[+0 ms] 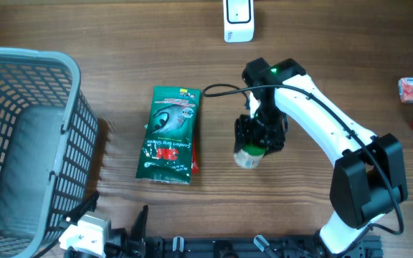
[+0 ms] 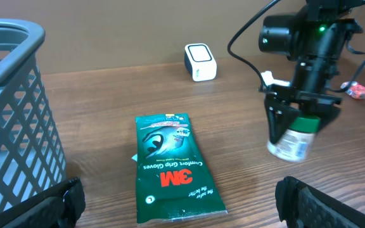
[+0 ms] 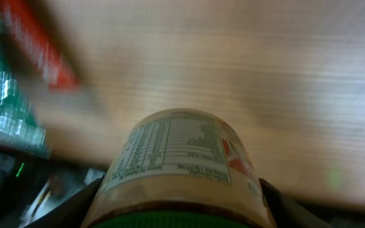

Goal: Scan the item barcode
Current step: 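Carry jar to the white scanner, label facing it, then carry the green-lidded jar to the right edge and release it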

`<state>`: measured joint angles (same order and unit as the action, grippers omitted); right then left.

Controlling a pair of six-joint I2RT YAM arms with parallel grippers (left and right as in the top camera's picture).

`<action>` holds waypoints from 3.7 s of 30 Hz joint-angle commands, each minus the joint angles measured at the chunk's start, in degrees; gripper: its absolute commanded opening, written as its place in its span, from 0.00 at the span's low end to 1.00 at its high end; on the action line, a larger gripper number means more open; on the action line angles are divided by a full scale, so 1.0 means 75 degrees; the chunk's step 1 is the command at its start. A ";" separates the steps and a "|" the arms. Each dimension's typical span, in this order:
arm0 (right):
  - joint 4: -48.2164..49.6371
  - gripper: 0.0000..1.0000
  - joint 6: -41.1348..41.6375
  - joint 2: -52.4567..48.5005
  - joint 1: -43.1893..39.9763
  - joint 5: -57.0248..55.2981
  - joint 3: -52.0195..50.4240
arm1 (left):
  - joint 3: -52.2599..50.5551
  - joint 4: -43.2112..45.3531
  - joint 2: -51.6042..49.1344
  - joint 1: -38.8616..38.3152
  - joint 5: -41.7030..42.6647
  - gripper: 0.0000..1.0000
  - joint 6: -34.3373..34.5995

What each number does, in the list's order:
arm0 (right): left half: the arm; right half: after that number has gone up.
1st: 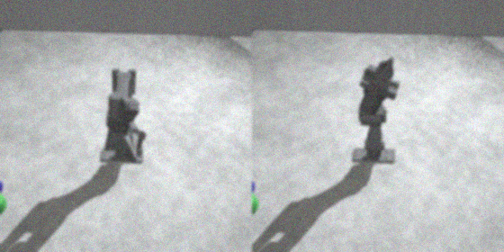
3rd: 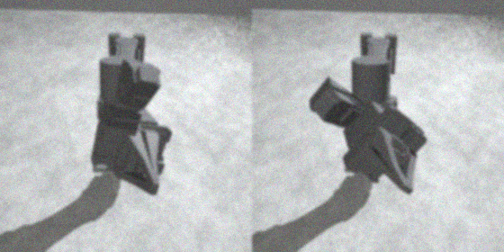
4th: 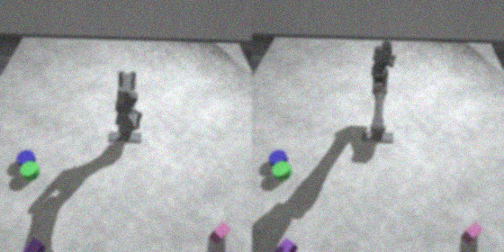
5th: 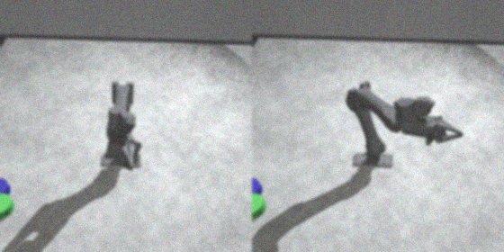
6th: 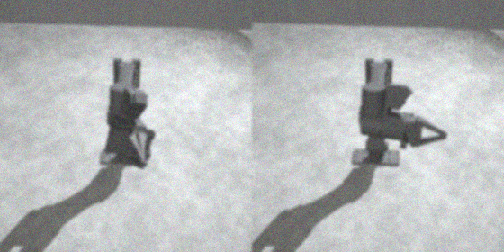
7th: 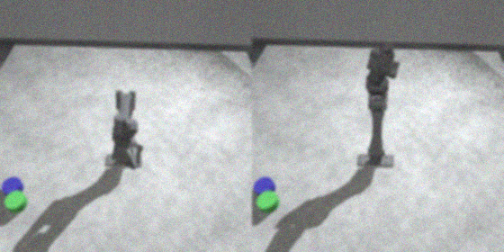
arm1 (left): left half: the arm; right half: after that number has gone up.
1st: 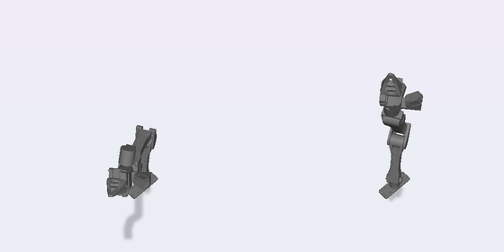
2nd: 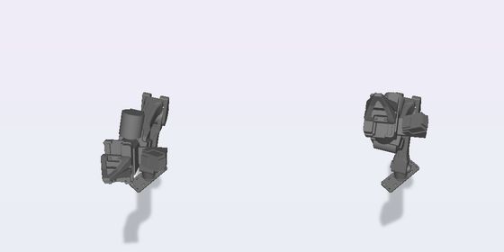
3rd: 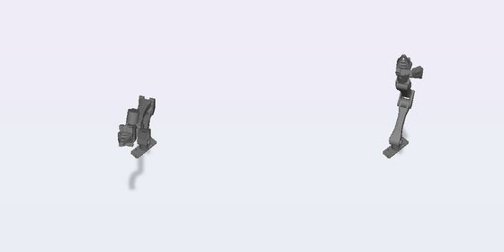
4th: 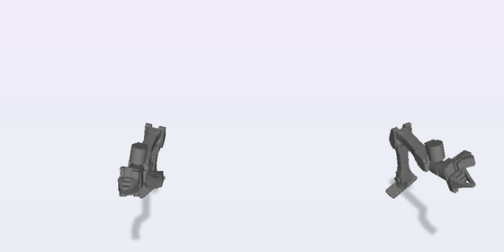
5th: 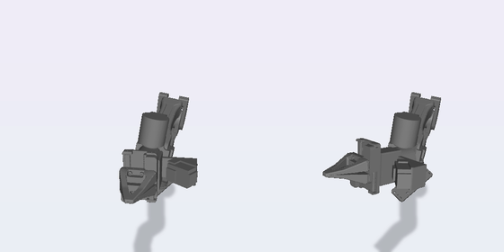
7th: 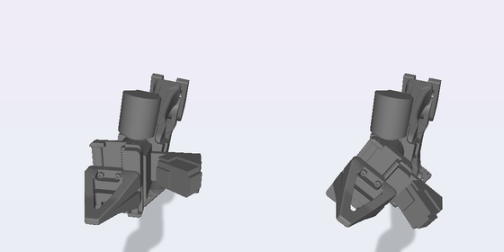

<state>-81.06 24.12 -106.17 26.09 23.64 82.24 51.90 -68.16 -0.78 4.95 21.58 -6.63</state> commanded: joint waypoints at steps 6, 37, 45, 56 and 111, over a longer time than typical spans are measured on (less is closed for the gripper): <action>-0.1504 0.52 -0.0207 0.0204 0.0026 0.2675 0.0099 | -0.0020 0.0017 0.0052 -0.0032 0.0119 1.00 -0.0087; 0.8513 0.43 0.0344 0.0114 -0.2002 -0.1617 0.0090 | -0.0020 0.0017 0.0052 -0.0032 0.0119 1.00 -0.0087; 1.4020 0.37 -0.0291 -0.1833 -0.1853 -0.1670 0.0090 | -0.0020 0.0017 0.0055 -0.0032 0.0119 1.00 -0.0087; 1.6964 0.37 -0.2238 -0.3139 -0.0857 -0.3675 0.0207 | -0.0020 0.0017 0.0052 -0.0032 0.0119 1.00 -0.0087; 0.4966 0.99 0.0254 0.1859 -0.3191 0.1714 0.1037 | -0.0020 0.0017 0.0052 -0.0032 0.0119 1.00 -0.0087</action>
<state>-42.85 28.45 -89.10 -6.85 24.93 93.65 51.90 -68.16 -0.78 4.95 21.58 -6.63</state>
